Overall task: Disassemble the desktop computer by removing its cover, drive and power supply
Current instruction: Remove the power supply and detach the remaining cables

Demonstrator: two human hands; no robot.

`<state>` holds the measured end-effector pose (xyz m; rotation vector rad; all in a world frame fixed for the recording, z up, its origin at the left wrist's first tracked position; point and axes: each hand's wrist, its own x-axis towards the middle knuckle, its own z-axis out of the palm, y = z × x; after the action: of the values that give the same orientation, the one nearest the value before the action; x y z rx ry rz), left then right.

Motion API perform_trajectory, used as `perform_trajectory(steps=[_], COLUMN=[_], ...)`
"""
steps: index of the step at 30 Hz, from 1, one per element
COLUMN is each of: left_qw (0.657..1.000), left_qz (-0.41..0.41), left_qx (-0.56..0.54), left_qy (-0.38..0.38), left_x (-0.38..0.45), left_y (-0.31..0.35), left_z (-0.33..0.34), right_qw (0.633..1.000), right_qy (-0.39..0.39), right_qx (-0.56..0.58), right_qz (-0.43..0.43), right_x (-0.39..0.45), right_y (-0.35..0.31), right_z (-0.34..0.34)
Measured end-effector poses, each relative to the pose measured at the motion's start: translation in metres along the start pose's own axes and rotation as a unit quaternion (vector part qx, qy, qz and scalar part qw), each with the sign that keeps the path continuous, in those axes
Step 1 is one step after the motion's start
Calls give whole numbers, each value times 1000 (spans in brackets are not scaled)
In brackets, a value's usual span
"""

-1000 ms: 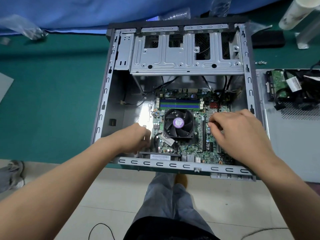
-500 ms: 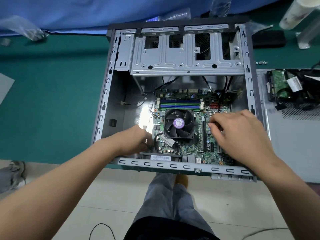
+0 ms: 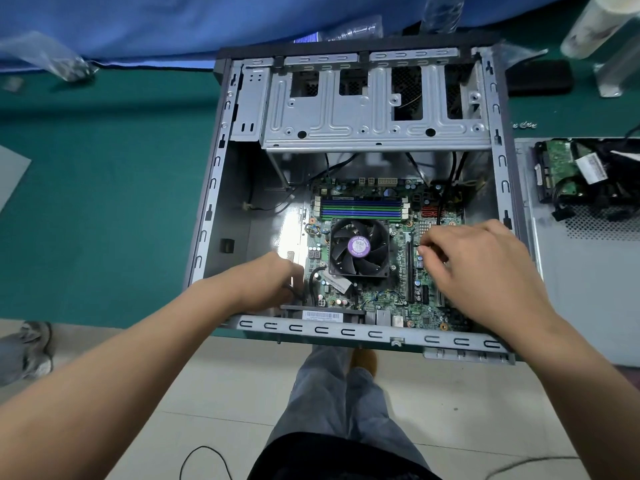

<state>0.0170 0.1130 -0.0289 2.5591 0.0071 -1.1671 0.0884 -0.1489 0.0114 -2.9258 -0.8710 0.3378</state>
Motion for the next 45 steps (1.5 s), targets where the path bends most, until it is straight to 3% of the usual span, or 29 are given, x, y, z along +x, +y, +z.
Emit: perform_trajectory(steps=[7, 13, 27, 34, 45], left_qw=[999, 1000, 997, 996, 992], left_qz=[-40, 19, 1, 32, 25], left_qx=[14, 2, 76, 71, 117], left_qy=[13, 2, 25, -35, -48], left_x=[2, 1, 5, 10, 18], left_y=[2, 0, -1, -4, -2], left_z=[-2, -3, -3, -1, 2], right_qw=[1000, 1000, 1000, 1000, 1000], right_qy=[0, -9, -5, -2, 3], right_qx=[4, 5, 6, 1, 6], right_qz=[2, 0, -3, -2, 0], right_x=[0, 0, 0, 0, 0], right_y=[0, 1, 1, 1, 0], right_z=[-1, -1, 0, 0, 0])
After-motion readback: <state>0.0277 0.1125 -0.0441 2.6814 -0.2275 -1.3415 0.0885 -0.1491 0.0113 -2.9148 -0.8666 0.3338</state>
